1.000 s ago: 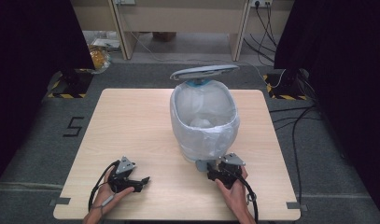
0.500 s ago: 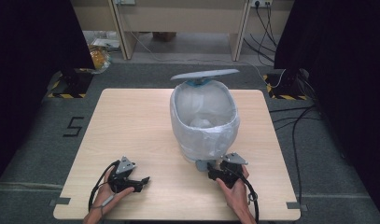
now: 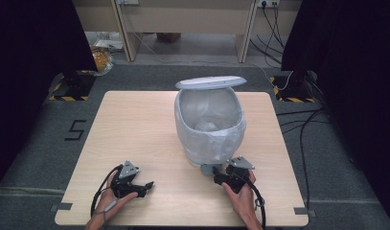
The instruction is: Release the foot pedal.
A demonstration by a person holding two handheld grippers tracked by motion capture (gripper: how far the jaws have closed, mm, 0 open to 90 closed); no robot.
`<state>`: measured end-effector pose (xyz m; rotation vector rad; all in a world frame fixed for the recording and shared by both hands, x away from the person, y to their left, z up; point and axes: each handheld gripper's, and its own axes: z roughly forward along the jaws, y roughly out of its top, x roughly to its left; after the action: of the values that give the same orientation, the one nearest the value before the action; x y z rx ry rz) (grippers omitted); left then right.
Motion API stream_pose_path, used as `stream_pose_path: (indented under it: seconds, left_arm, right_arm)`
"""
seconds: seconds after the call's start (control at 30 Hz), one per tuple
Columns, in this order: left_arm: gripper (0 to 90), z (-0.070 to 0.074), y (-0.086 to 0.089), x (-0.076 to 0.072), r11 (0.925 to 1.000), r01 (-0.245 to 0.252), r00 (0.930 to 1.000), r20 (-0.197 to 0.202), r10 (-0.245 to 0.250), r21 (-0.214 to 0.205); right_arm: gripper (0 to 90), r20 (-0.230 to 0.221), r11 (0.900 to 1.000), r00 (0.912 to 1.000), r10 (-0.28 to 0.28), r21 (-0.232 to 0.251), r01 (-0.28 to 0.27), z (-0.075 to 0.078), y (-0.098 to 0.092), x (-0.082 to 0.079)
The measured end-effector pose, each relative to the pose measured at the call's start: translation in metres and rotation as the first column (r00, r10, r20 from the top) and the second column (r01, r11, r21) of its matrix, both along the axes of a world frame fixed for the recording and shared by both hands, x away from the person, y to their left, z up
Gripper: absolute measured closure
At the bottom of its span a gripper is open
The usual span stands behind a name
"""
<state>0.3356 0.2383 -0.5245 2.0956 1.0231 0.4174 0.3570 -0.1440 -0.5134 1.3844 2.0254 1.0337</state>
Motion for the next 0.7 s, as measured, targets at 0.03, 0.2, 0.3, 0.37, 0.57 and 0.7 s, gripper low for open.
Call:
stream_pose_path:
  seconds: [0.03,0.2,0.3,0.37,0.57,0.7]
  left_arm:
    - [14.3,0.0,0.0,0.0,1.0,0.0,1.0,0.0,0.0,0.0]
    - [14.3,0.0,0.0,0.0,1.0,0.0,1.0,0.0,0.0,0.0]
    - [14.3,0.0,0.0,0.0,1.0,0.0,1.0,0.0,0.0,0.0]
    - [14.3,0.0,0.0,0.0,1.0,0.0,1.0,0.0,0.0,0.0]
    - [14.3,0.0,0.0,0.0,1.0,-0.001,1.0,0.0,0.001,0.0]
    - [14.3,0.0,0.0,0.0,1.0,-0.001,1.0,0.0,0.001,0.0]
  right_arm:
    - [18.8,-0.001,1.0,1.0,0.0,-0.002,0.0,0.0001,0.0001,-0.0002]
    - [19.0,0.006,1.0,1.0,0.001,-0.003,-0.001,0.0004,0.0002,-0.0006]
    - [19.0,0.006,1.0,1.0,0.0,-0.001,0.0,0.0006,0.0001,-0.0007]
    - [19.0,0.007,1.0,1.0,-0.001,0.001,0.001,0.0007,0.0001,-0.0008]
    - [19.0,0.01,1.0,0.9999,-0.002,0.008,0.002,0.0008,-0.0004,-0.0011]
    - [19.0,0.012,0.9999,0.9999,-0.003,0.016,0.003,0.0017,-0.0009,-0.0012]
